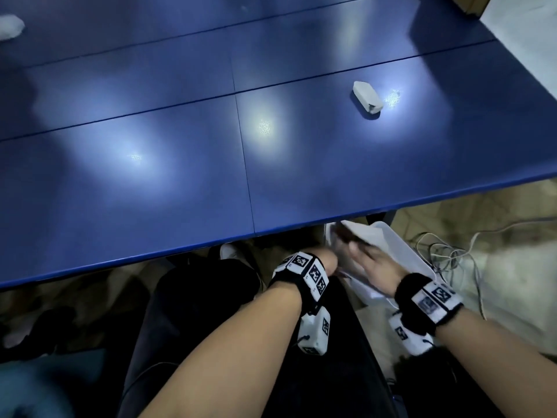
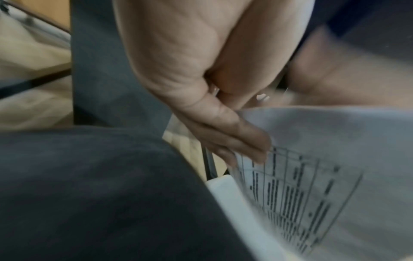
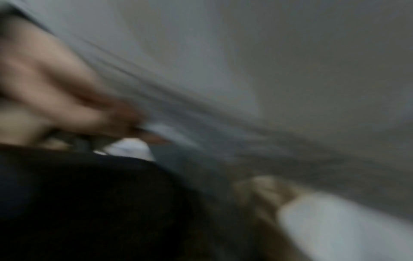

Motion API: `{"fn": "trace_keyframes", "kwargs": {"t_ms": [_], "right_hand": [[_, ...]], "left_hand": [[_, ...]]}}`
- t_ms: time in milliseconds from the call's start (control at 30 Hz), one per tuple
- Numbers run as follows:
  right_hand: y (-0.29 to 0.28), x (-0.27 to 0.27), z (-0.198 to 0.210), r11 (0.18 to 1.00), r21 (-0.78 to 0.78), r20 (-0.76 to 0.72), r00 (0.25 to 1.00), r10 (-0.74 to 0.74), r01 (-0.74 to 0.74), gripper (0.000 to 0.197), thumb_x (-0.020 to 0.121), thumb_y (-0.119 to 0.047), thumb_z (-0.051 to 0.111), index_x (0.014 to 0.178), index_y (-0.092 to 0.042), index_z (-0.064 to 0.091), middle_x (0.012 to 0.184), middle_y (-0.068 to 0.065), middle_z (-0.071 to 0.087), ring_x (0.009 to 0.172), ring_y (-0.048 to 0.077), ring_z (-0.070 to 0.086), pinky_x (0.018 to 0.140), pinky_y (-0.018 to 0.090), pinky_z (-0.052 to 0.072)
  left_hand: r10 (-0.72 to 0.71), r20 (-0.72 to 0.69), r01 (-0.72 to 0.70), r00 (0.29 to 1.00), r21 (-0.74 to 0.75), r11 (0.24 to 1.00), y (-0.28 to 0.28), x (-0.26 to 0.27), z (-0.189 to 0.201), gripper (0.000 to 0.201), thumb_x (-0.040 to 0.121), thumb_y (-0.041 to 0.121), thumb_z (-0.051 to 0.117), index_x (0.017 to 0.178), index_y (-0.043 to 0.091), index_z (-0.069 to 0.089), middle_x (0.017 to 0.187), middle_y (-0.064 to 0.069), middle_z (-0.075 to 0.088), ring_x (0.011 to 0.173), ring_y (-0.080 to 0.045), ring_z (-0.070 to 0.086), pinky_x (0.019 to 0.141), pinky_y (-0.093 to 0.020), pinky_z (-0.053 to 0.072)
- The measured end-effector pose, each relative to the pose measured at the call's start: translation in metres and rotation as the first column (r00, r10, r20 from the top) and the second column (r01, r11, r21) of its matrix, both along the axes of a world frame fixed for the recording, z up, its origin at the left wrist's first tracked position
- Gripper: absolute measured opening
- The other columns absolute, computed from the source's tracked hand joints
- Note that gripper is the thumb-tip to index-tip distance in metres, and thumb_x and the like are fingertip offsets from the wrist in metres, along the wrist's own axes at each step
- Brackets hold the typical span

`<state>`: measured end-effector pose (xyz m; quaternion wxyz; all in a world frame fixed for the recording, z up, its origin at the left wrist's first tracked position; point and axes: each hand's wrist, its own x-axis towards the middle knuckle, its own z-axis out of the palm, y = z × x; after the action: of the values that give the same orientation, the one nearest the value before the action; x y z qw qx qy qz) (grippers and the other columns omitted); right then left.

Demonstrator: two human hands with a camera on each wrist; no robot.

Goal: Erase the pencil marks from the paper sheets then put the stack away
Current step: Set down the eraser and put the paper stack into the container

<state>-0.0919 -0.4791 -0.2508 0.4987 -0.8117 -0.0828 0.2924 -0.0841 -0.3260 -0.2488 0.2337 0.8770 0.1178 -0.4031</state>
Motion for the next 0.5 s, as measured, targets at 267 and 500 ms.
{"fn": "trace_keyframes", "kwargs": {"t_ms": [267, 500], "right_hand": [[-0.053, -0.025, -0.063, 0.924, -0.324, -0.181, 0.972, 0.150, -0.203, 0.076, 0.091, -0.077, 0.012, 0.154, -0.036, 0.011, 0.166, -0.011, 0.004, 0.154, 0.004, 0.004, 0.125, 0.029, 0.003], [-0.082, 0.007, -0.064, 0.872, -0.489, -0.158, 0.981, -0.114, 0.023, 0.064, 0.104, -0.049, 0.007, 0.156, -0.014, -0.001, 0.164, 0.015, 0.022, 0.152, 0.028, 0.021, 0.124, 0.041, 0.015]], "left_hand": [[0.035, 0.026, -0.036, 0.999, 0.033, 0.999, 0.004, -0.001, 0.000, 0.042, 0.098, 0.017, 0.041, 0.136, 0.002, 0.048, 0.143, -0.024, 0.045, 0.127, -0.037, 0.049, 0.107, -0.038, 0.037], [0.215, 0.024, -0.216, 0.976, 0.032, 0.976, 0.010, 0.002, 0.011, 0.063, 0.095, 0.026, 0.047, 0.150, 0.002, 0.027, 0.151, -0.022, 0.035, 0.137, -0.035, 0.038, 0.113, -0.040, 0.031]]}}
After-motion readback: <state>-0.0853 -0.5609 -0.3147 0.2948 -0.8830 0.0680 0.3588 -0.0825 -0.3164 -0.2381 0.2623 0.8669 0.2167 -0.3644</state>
